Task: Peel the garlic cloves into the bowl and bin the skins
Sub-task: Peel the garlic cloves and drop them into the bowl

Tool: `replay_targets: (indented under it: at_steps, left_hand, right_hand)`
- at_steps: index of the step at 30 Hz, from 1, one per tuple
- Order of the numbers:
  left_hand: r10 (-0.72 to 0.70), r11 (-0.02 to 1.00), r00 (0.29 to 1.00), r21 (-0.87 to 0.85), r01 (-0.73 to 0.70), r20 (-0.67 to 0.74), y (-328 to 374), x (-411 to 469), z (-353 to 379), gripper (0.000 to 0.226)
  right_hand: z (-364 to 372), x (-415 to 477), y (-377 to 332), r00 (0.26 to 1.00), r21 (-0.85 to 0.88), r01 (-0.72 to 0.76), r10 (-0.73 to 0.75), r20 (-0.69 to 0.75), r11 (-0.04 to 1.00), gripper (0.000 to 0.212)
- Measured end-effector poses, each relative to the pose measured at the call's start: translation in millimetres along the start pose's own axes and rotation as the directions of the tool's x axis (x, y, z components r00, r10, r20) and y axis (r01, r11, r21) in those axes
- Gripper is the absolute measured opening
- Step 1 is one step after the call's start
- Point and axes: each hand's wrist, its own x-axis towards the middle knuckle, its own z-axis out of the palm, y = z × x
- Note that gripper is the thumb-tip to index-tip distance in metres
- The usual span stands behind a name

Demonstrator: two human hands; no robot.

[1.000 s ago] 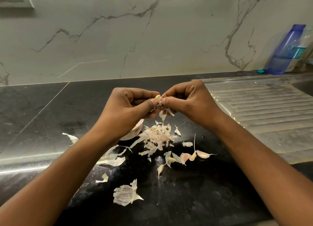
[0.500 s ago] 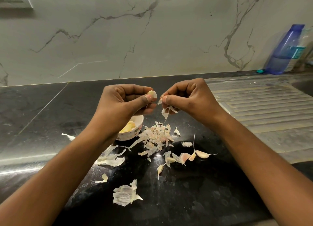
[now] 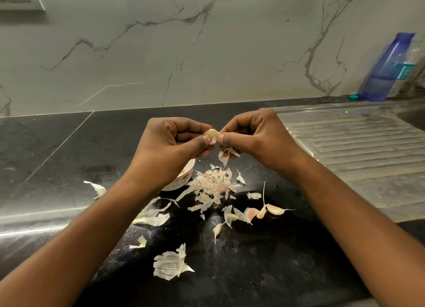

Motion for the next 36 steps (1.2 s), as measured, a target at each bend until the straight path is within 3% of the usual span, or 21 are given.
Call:
replay_targets:
  at_steps: [8, 13, 22, 36]
  left_hand:
    - [-0.048, 0.996, 0.998, -0.075, 0.045, -0.047, 3.7, 1.4, -7.0, 0.026]
    - [-0.084, 0.991, 0.996, -0.108, 0.085, 0.010, 5.3, -0.4, -4.1, 0.035]
    - [-0.012, 0.997, 0.999, 0.071, 0.009, 0.036, 0.8, 0.2, -4.6, 0.020]
    - [-0.068, 0.996, 0.992, -0.045, 0.074, 0.110, 9.0, -2.2, -7.7, 0.022]
  right_hand:
    - [-6.7, 2.4, 4.7, 0.996, -0.037, 0.000, -0.004, -0.092, 0.999, 0.013]
    - [-3.0, 1.7, 4.0, 0.999, -0.060, -0.037, 0.036, -0.019, 0.998, 0.015]
    - [-3.0, 1.0, 2.2, 0.998, 0.019, -0.051, 0.050, 0.047, 0.998, 0.009]
    - [2.9, -0.5, 4.0, 0.998, -0.038, 0.062, -0.063, -0.012, 0.997, 0.007]
